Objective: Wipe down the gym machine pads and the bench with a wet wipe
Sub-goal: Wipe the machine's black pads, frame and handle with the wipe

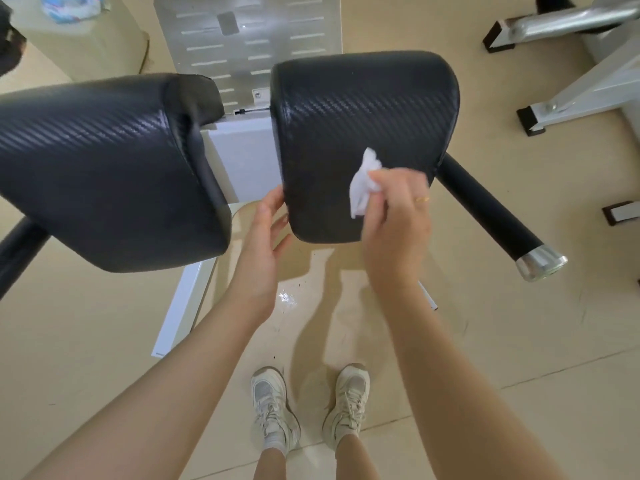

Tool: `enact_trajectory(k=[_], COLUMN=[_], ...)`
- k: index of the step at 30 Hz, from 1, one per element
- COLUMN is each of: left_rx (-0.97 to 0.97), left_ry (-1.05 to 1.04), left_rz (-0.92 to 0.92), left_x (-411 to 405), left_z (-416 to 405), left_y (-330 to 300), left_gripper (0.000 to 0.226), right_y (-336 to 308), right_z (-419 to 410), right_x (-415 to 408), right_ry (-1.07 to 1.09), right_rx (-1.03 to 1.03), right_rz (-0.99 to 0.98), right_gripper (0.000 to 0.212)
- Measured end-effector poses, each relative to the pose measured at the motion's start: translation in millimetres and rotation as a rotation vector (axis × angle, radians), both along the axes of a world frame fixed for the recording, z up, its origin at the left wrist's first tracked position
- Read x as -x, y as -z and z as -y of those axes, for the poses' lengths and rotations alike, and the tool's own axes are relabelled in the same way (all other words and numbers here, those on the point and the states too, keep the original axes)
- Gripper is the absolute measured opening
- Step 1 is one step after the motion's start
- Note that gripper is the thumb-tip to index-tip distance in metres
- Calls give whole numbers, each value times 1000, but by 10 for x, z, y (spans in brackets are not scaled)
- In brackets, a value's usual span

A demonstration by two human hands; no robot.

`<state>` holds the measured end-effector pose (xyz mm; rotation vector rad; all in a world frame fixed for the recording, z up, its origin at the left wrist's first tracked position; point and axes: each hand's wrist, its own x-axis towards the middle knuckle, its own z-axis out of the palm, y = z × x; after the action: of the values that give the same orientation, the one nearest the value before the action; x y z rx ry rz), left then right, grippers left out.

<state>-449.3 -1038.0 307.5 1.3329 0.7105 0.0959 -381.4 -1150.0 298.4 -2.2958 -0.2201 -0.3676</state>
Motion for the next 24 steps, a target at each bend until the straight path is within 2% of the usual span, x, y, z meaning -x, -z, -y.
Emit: enact_trajectory(k=[2,5,7,10,12,14,18,21,24], left_rx=[27,96,157,196,146,93,172,122,98], left_ry=[-48,-103,-117,-19,39,34,-11,39,95], left_rz=[-36,-60,-65,-101,-137,-147,-113,-90,-110], left_x=[-31,-56,-32,51,135,223,290,326,330], left_z=[-8,-10,-32,-103,-186,-270,-460,-587,-634], left_y=[21,-33,-47,-122,-210,-364,-897,-1251,-1414], left_gripper=[37,35,34,40,45,43,45,44,38], right_y=[-95,-73,89,299,202,-75,-737,-1127,-1296], right_z=[-71,-242,-293,-327,-349,-366,-375,-304,-119], right_x=[-169,-22,191,441,499,517,461,371,208], right_ry=[-5,-197,-406,-572,-618,-597,-501,-440,-217], right_rx=[55,85,209,455,409,314,199,190,106], right_rz=[87,-16,-90,-124,-197,-145,-253,-336,-381], right_gripper=[20,24,20,35,29,13,22,19,10])
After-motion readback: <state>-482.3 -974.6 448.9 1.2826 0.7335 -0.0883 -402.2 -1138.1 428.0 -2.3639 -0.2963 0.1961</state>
